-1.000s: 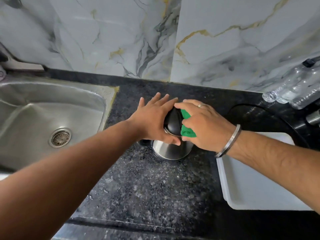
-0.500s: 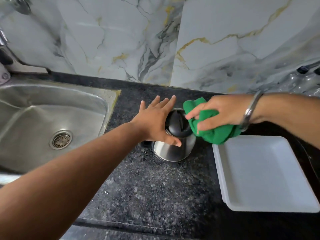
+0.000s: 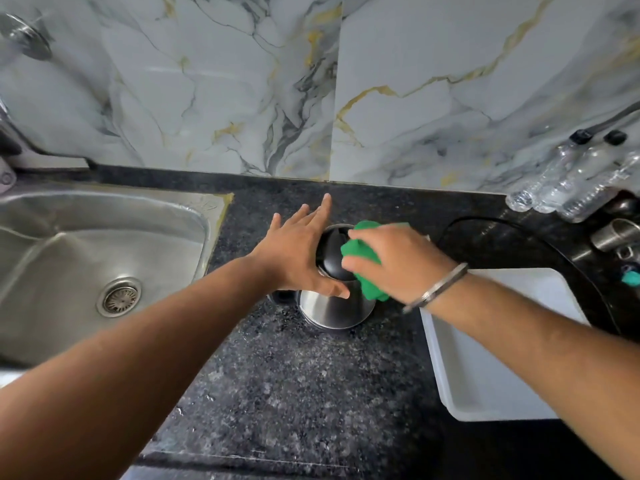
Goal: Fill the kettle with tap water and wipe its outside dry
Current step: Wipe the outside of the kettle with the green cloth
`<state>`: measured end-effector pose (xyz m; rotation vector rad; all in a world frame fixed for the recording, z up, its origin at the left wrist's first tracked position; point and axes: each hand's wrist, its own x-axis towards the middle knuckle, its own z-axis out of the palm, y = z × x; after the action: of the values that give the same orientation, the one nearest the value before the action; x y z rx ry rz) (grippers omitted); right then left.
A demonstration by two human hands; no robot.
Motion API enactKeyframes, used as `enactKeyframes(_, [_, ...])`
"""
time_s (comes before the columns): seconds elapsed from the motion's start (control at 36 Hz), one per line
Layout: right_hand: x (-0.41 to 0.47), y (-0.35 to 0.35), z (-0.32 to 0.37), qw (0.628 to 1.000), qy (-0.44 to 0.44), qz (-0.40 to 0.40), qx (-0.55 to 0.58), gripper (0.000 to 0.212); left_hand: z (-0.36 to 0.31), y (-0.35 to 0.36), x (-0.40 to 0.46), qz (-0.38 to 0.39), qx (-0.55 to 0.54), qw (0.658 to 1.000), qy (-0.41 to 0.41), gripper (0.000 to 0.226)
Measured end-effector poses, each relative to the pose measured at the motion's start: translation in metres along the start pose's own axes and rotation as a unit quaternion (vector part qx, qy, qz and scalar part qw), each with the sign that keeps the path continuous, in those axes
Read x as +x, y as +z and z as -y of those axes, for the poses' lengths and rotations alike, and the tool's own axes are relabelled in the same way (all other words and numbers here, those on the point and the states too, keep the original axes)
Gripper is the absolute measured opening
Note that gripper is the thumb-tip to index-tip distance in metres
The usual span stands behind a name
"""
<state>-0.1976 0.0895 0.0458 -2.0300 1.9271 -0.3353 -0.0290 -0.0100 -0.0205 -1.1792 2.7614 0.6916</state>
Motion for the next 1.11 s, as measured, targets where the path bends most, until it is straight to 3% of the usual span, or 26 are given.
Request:
enactKeyframes(0.08, [-0.014, 0.024, -0.003, 0.988, -0.052, -0.032, -0.144, 0.086, -0.001, 0.000, 0.001, -0.006, 0.001, 1.000, -0.001, 0.166])
enactKeyframes(0.14, [-0.018, 0.034, -0.007, 0.974, -0.075, -0.071, -0.202, 0.096, -0.001, 0.000, 0.001, -0.009, 0.004, 1.000, -0.004, 0.166])
enactKeyframes(0.25, [-0.012, 0.037, -0.006, 0.972, -0.064, -0.096, -0.203, 0.098, -0.003, 0.001, -0.002, -0.015, 0.000, 1.000, -0.014, 0.167])
enactKeyframes(0.39, [-0.005, 0.021, -0.003, 0.984, -0.053, -0.054, -0.164, 0.089, -0.002, 0.000, -0.001, -0.013, 0.000, 1.000, -0.024, 0.169])
enactKeyframes(0.5, [0.011, -0.004, -0.003, 0.998, -0.031, -0.002, -0.059, 0.061, -0.001, 0.002, -0.001, -0.012, -0.004, 0.999, -0.031, 0.171])
enactKeyframes(0.56, [0.015, -0.022, -0.007, 0.991, -0.015, 0.114, 0.067, 0.050, -0.003, 0.002, -0.003, -0.014, -0.012, 0.999, -0.035, 0.170])
enactKeyframes(0.61, [0.011, -0.038, -0.010, 0.932, 0.013, 0.273, 0.237, 0.048, -0.008, 0.001, -0.003, -0.021, -0.024, 0.999, -0.040, 0.168])
enactKeyframes(0.64, [0.008, -0.045, -0.014, 0.903, 0.020, 0.311, 0.297, 0.048, -0.011, 0.000, -0.002, -0.028, -0.028, 0.998, -0.039, 0.165])
enactKeyframes(0.69, [0.000, -0.057, -0.027, 0.872, 0.045, 0.302, 0.383, 0.050, -0.014, 0.000, -0.001, -0.040, -0.032, 0.998, -0.031, 0.160])
enactKeyframes(0.83, [-0.034, -0.090, -0.064, 0.817, 0.098, 0.178, 0.539, 0.061, -0.007, -0.003, -0.003, -0.012, -0.009, 1.000, -0.002, 0.153])
enactKeyframes(0.92, [-0.060, -0.110, -0.082, 0.784, 0.115, 0.147, 0.592, 0.065, -0.023, -0.015, -0.008, -0.019, -0.093, 0.995, 0.030, 0.120])
enactKeyframes(1.03, [-0.082, -0.121, -0.102, 0.768, 0.112, 0.155, 0.611, 0.069, -0.070, -0.028, -0.005, -0.067, -0.341, 0.927, 0.139, 0.079])
enactKeyframes(1.11, [-0.091, -0.125, -0.119, 0.761, 0.114, 0.151, 0.621, 0.072, -0.116, -0.019, 0.011, 0.011, -0.451, 0.874, 0.180, 0.072])
